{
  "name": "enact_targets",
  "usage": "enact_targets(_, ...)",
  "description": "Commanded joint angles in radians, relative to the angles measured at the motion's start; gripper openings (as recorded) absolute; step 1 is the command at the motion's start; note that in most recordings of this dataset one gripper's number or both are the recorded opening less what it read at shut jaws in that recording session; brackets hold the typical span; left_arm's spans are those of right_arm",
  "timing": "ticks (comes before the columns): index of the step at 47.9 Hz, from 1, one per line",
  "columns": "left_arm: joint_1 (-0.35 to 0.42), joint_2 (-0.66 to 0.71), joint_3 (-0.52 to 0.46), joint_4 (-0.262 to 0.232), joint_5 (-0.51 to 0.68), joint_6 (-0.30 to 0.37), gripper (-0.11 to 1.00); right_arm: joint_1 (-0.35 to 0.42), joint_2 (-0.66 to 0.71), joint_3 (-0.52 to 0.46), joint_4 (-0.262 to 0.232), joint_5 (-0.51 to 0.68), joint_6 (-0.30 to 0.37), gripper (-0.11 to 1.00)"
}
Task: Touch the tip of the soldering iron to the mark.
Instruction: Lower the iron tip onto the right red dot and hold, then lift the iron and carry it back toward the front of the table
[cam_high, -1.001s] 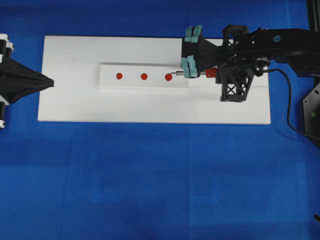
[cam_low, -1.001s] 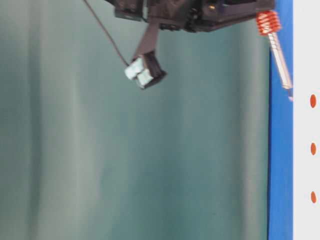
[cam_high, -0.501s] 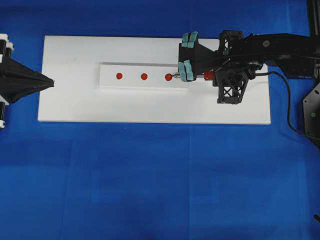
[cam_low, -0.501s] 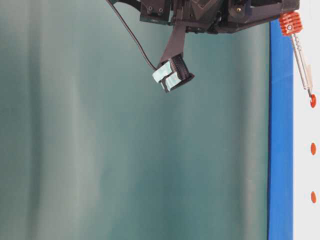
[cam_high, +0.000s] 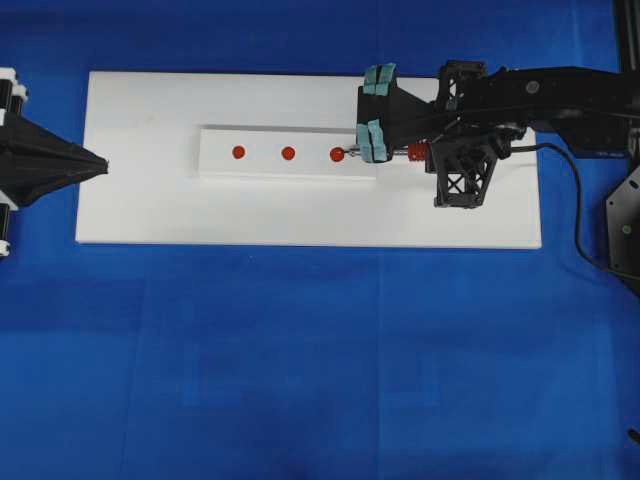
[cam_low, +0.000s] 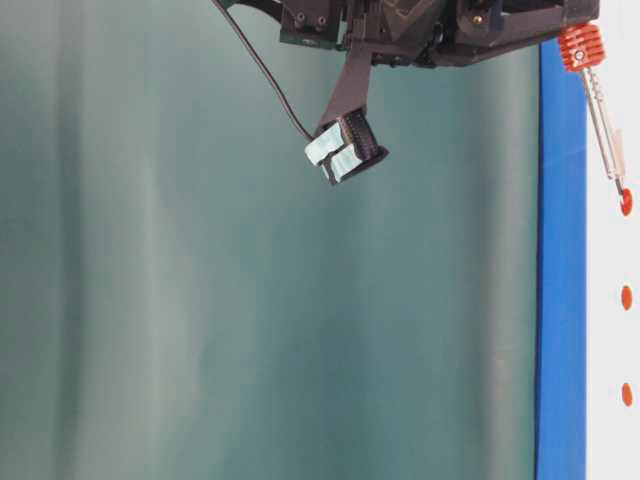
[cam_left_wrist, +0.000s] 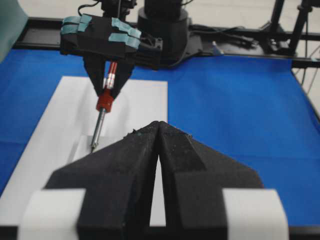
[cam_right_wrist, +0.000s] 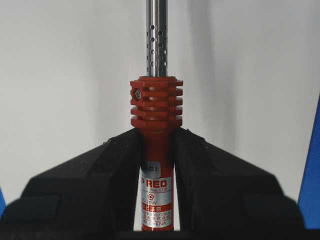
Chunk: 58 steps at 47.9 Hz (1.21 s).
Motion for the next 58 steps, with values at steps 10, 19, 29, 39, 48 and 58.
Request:
enact_targets(10, 0.000, 0.003, -0.009, 0.003, -0.005, 0.002, 0.00, -0.002, -0.009, -0.008, 0.008, -0.006, -0.002, 0.06)
enact_targets(19, 0.000, 0.003, -0.011, 0.002, -0.006, 0.002, 0.00, -0.002, -0.009, -0.008, 0.008, -0.006, -0.002, 0.06)
enact_targets(29, 0.000, 0.003, -0.011, 0.002, -0.006, 0.000, 0.00, -0.002, -0.008, -0.008, 0.012, -0.006, -0.002, 0.06)
enact_targets(39, 0.000, 0.003, -0.011, 0.002, -0.005, 0.000, 0.00, -0.002, -0.008, -0.008, 0.011, -0.006, 0.000, 0.06)
enact_targets(48, 0.000, 0.003, -0.011, 0.002, -0.006, 0.000, 0.00, -0.002, -0.021, -0.018, 0.011, 0.008, 0.000, 0.06)
enact_targets(58, 0.000, 0.005, -0.011, 0.002, -0.006, 0.000, 0.00, -0.002, -0.071, -0.052, 0.006, 0.046, -0.002, 0.06)
